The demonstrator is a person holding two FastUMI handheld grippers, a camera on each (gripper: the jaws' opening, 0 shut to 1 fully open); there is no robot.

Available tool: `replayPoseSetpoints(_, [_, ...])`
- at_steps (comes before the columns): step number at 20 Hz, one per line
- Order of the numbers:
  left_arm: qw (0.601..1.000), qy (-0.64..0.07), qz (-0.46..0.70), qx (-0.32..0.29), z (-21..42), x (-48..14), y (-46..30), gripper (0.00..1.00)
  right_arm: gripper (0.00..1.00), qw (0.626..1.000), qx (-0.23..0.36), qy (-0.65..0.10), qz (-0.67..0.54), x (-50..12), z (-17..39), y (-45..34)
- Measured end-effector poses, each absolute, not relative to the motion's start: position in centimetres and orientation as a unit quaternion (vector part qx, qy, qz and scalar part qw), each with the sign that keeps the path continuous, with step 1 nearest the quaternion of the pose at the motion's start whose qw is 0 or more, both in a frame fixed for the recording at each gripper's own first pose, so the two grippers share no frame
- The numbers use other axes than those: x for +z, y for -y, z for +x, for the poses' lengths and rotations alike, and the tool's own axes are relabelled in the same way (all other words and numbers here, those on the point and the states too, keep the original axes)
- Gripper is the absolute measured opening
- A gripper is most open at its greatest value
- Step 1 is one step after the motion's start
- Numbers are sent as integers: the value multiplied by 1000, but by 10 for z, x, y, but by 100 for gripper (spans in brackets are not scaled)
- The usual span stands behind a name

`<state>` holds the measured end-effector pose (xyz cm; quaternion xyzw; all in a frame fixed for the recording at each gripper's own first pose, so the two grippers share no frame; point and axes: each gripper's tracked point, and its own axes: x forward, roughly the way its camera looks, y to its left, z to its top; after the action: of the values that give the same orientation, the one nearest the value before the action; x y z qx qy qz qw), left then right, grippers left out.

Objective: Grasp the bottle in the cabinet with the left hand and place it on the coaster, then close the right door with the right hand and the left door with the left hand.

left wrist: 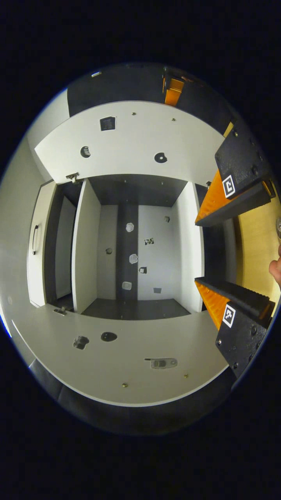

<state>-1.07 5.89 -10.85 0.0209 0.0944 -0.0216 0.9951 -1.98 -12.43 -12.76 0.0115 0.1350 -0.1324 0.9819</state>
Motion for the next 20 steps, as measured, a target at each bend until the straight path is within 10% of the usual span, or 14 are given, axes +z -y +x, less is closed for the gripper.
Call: replayPoseSetpoints(20, [991,-81,16,107,-32,-92,-139,90,98,991,-32,-132,7,-121,12,76])
